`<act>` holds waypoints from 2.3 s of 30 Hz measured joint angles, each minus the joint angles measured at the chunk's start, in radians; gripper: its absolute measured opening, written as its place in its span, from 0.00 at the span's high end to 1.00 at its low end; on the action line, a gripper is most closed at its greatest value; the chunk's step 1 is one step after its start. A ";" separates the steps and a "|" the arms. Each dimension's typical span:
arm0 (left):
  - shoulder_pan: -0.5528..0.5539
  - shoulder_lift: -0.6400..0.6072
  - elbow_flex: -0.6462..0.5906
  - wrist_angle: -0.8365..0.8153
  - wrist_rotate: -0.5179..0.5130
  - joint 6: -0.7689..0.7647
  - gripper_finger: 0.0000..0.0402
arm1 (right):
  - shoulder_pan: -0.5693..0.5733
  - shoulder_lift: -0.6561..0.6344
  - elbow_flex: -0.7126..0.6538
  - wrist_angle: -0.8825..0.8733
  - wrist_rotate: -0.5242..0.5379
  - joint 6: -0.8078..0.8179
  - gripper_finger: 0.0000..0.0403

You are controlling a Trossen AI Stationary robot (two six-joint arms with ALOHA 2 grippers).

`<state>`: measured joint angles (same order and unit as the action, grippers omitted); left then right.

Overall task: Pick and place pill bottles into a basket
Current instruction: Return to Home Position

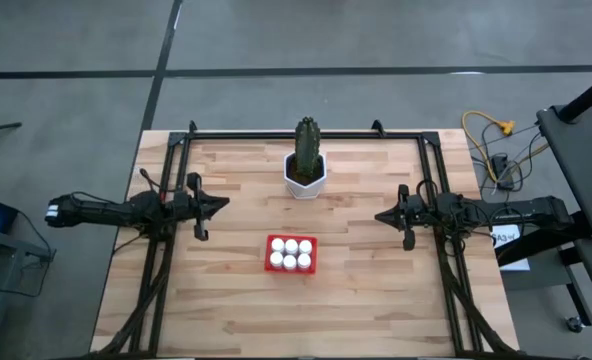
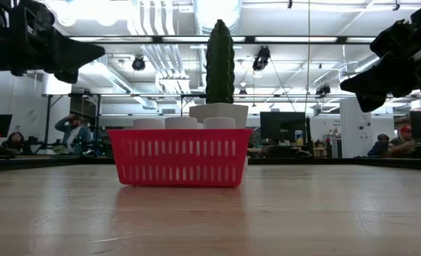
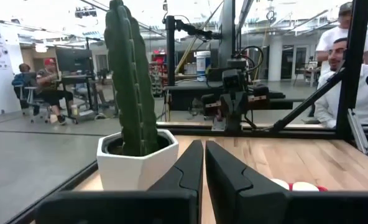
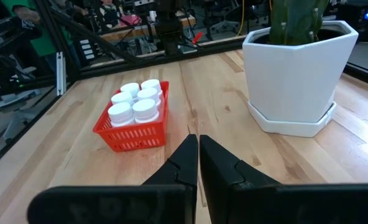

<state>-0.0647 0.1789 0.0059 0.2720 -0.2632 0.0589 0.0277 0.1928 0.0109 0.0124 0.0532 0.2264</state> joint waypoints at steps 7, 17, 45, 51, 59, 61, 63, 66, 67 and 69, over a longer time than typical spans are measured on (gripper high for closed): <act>0.000 0.029 0.000 0.011 0.000 0.013 1.00 | 0.000 0.000 0.000 0.000 0.000 0.000 0.98; 0.000 0.025 -0.001 -0.018 -0.001 0.006 1.00 | 0.000 0.000 0.000 0.000 0.000 0.001 0.98; 0.000 0.006 -0.001 -0.184 0.007 0.079 1.00 | 0.000 0.000 0.000 0.000 0.000 0.001 0.98; 0.000 0.006 -0.001 -0.184 0.007 0.079 1.00 | 0.000 0.000 0.000 0.000 0.000 0.000 0.98; 0.000 0.009 -0.001 -0.184 0.007 0.079 1.00 | 0.000 0.000 0.000 0.000 0.000 0.001 0.98; 0.000 0.009 -0.001 -0.184 0.007 0.079 1.00 | 0.000 0.000 0.000 0.000 0.000 0.000 0.98; 0.000 0.008 -0.001 -0.184 0.006 0.079 1.00 | 0.000 0.000 0.000 0.000 0.000 0.001 0.98; 0.000 0.008 -0.001 -0.184 0.006 0.079 1.00 | 0.000 0.000 0.000 0.000 0.000 0.000 0.98; 0.000 0.008 -0.001 -0.184 0.006 0.079 1.00 | 0.000 0.000 0.000 0.000 0.000 0.001 0.98; 0.000 0.008 -0.001 -0.184 0.006 0.079 1.00 | 0.000 0.000 0.000 0.000 0.000 0.000 0.98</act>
<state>-0.0647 0.1871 0.0048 0.0884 -0.2569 0.1379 0.0280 0.1928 0.0109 0.0124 0.0532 0.2260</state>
